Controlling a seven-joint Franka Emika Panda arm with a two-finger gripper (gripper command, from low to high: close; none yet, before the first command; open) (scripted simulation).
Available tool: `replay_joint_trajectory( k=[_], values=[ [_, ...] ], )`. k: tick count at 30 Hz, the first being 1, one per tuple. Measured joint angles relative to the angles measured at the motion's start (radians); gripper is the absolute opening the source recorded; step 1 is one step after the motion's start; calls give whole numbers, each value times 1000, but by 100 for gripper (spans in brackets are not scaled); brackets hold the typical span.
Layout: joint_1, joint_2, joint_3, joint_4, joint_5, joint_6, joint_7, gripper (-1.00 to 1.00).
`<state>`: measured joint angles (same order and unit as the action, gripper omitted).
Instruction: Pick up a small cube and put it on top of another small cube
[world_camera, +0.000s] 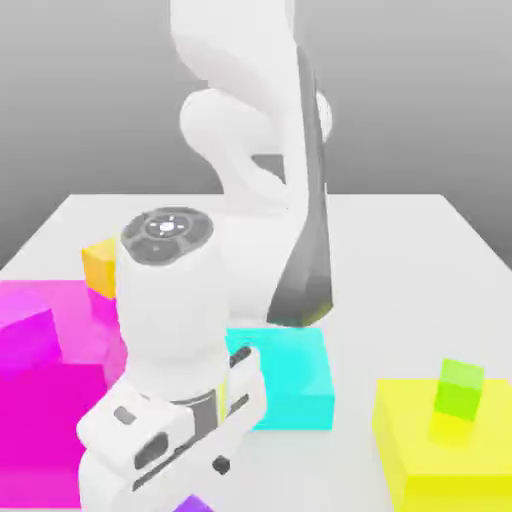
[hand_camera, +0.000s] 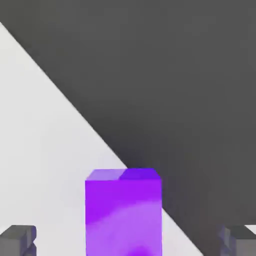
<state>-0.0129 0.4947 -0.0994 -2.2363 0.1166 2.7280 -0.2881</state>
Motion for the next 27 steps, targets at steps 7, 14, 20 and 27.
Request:
replay_joint_trajectory(
  k=[7,14,20,27],
  values=[
    [-9,49,11,11,8,35,-7,-100],
    [14,-128,-1,-31,-3,-100,25,-100],
    [21,-337,-64,-90,-41,-247,236,-100],
    [-61,-593,-94,-161,-132,-425,533,-100]
  ],
)
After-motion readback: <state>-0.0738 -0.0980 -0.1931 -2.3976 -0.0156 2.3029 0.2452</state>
